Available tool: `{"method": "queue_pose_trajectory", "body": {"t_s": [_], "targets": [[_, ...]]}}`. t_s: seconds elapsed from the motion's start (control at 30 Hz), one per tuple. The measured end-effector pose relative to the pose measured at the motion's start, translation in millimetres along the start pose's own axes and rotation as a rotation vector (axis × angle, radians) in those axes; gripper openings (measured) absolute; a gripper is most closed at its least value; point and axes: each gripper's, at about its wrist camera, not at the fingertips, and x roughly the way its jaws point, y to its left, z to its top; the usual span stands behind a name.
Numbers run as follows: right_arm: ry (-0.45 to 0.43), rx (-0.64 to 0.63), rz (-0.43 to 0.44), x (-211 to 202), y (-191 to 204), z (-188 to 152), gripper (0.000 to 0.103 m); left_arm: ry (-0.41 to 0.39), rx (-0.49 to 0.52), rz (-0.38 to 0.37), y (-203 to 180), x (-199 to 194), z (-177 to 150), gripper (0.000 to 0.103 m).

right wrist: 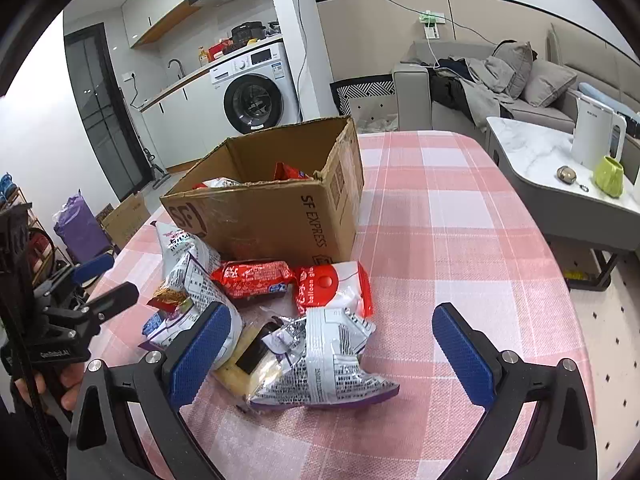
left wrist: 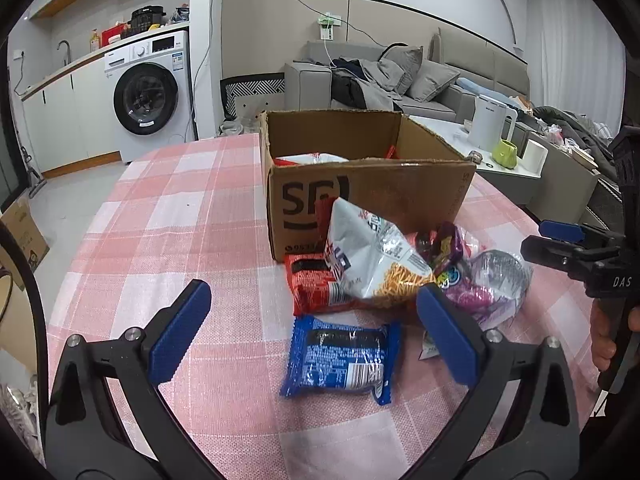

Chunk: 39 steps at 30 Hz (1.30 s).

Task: Organize snacks
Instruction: 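Withdraw both tools from the box back toward the snack pile, then grasp the white printed bag with the right tool while the left tool grasps the blue biscuit pack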

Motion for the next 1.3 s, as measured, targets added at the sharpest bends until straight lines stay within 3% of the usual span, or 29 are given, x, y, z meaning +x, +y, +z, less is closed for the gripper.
{"method": "queue_pose_trajectory", "body": {"t_s": [0.33, 0.7, 1.07, 1.3], "targets": [[0.029, -0.032, -0.018, 8.2, 5.9, -12.6, 0.103, 0.004, -0.006, 0.008, 2.3, 3.2, -12.9, 0.103], [0.065, -0.028, 0.041, 19.1, 8.7, -19.6, 0.103, 0.006, 0.001, 0.016, 1.4, 12.3, -25.0, 0.103], [0.114, -0.02, 0.04, 37.6, 4.3, -24.2, 0.102, 0.007, 0.015, 0.013, -1.8, 16.3, -30.9, 0.103], [0.119, -0.025, 0.031, 41.3, 2.7, -26.8, 0.092, 0.017, 0.012, 0.019, -1.0, 17.9, -31.6, 0.103]]}}
